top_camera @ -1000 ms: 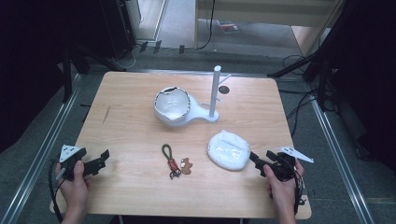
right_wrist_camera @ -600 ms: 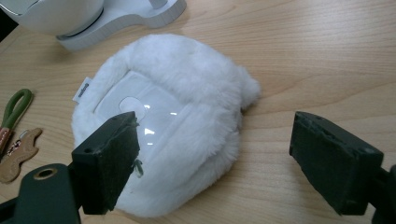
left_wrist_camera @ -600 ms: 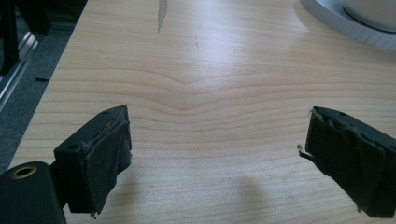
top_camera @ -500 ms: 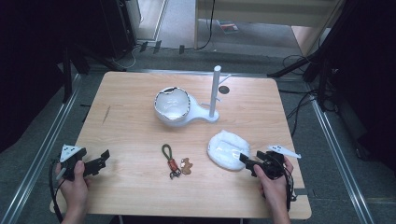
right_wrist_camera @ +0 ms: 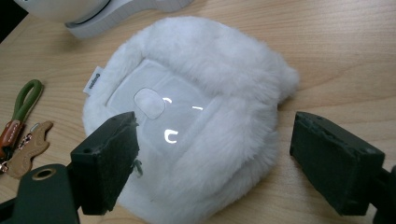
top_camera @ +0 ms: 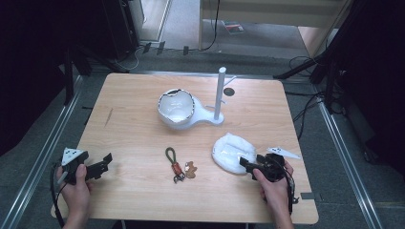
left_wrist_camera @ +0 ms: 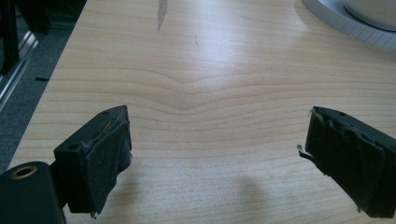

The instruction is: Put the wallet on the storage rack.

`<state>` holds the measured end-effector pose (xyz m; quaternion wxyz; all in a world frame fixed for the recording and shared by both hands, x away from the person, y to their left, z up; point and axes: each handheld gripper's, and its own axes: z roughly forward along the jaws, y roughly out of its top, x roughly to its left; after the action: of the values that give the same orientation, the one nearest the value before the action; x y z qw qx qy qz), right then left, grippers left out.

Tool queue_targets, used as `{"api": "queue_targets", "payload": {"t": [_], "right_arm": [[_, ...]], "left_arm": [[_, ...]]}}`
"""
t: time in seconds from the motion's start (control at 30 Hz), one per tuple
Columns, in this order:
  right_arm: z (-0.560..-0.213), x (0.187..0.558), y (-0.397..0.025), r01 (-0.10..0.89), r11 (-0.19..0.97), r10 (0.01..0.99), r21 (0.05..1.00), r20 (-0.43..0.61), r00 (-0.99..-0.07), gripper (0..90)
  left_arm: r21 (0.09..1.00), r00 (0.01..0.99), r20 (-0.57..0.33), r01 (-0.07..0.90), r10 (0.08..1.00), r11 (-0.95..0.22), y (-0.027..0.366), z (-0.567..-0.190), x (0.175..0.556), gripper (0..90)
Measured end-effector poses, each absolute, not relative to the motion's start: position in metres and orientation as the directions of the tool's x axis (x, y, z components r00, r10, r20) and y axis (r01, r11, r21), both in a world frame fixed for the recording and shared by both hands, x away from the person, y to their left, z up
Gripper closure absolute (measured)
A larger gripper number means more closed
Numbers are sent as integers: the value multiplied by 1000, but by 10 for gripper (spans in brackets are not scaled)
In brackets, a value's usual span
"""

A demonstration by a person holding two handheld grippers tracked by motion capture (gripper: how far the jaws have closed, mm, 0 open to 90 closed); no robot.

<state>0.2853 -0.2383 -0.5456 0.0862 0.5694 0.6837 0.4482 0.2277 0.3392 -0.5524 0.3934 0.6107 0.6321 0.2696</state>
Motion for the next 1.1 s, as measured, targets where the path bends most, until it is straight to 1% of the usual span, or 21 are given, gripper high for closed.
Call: {"api": "queue_targets", "payload": {"t": [0.43,0.47,0.5,0.53,0.67,0.7,0.8,0.83,0.87,0.9,0.93,1.0,1.03,1.07,1.1], "right_arm": [[-548,285,-231,702,-53,850,710,401,-341,166],[-547,284,-229,706,-63,858,706,400,-324,211],[-547,284,-229,706,-63,858,706,400,-324,211],[-547,283,-226,698,-54,875,714,371,-311,277],[-547,281,-221,690,-27,893,723,327,-309,310],[-546,280,-218,686,-6,903,728,298,-308,345],[-545,278,-215,688,1,920,725,270,-285,440],[-545,278,-215,688,1,920,725,270,-285,440],[-546,277,-215,688,-3,921,726,270,-282,463],[-546,277,-217,685,-9,918,728,278,-282,526],[-546,277,-218,684,-13,919,729,278,-279,560],[-547,277,-219,685,-14,916,728,285,-283,596],[-547,277,-219,685,-14,916,728,285,-283,596],[-547,276,-217,686,-9,916,728,281,-286,638],[-547,276,-217,686,-9,916,728,281,-286,638]], "left_arm": [[821,54,-166,560,985,108,339,-552,228,77],[821,54,-166,561,985,108,339,-552,228,77],[821,54,-166,561,985,108,339,-552,228,77],[821,54,-168,561,984,109,339,-552,228,77],[821,53,-169,560,984,111,339,-553,228,77],[821,53,-170,560,984,112,339,-553,228,77],[822,54,-170,558,984,112,339,-553,228,77],[822,54,-170,558,984,112,339,-553,228,77],[821,53,-170,560,984,112,339,-553,228,77],[821,53,-170,560,984,111,339,-553,228,77],[821,53,-170,560,984,112,339,-553,228,77],[822,53,-170,559,984,112,339,-553,228,77],[822,53,-170,559,984,112,339,-553,228,77],[821,53,-169,560,984,111,339,-553,228,77],[821,53,-169,560,984,111,339,-553,228,77]]}}
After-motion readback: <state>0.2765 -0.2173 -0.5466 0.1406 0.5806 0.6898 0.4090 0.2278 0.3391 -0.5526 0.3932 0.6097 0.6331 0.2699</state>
